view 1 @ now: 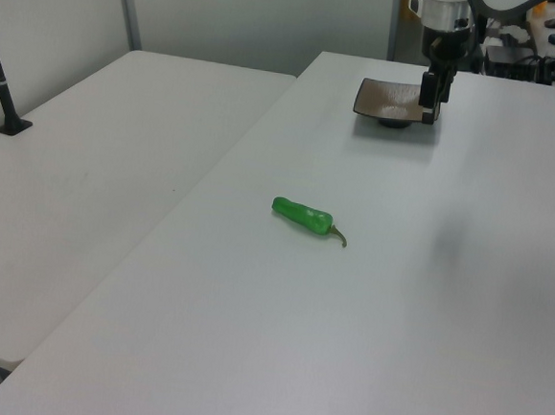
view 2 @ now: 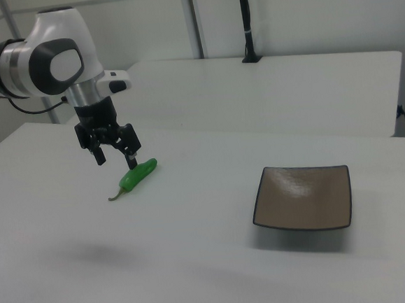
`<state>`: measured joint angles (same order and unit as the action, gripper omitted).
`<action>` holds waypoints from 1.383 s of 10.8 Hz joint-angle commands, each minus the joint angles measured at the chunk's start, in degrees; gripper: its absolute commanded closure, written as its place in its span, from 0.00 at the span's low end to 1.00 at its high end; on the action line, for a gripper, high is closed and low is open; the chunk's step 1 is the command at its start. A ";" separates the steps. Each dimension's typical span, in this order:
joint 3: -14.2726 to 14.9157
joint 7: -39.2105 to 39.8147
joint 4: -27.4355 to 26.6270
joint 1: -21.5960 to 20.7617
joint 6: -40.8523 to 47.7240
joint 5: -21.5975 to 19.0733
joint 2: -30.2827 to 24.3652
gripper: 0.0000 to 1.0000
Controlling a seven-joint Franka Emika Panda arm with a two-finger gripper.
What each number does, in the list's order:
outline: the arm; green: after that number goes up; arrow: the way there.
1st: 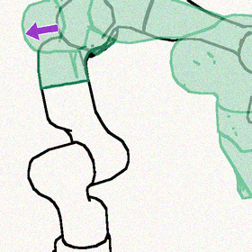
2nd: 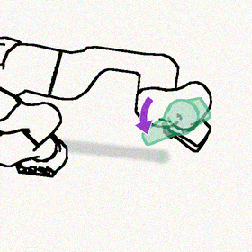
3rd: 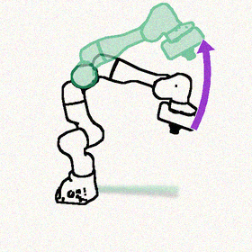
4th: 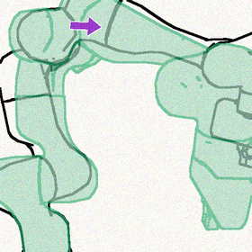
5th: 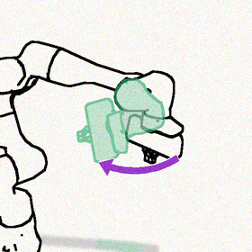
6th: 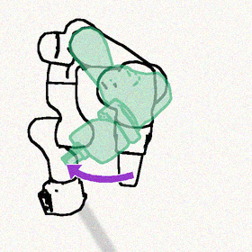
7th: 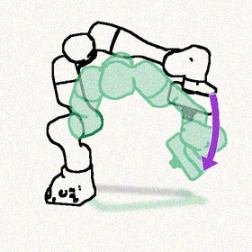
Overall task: Chili peppers are placed on a ceramic plate
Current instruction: 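Move the open gripper toward the green chili pepper, then lower the gripper onto the green chili pepper and close it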
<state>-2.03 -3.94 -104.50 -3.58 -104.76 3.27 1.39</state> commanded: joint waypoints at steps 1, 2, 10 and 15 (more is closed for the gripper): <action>0.89 -3.77 0.07 -0.90 -2.03 -1.51 0.45 0.00; 0.89 -5.45 0.78 -0.90 -2.55 -1.60 1.67 0.00; -2.00 -32.68 3.58 -3.36 -26.53 -1.08 15.63 0.00; -2.28 -35.26 7.64 -7.40 -39.80 -0.11 27.16 0.00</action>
<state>-4.51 -37.70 -99.02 -8.98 -140.39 2.21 24.37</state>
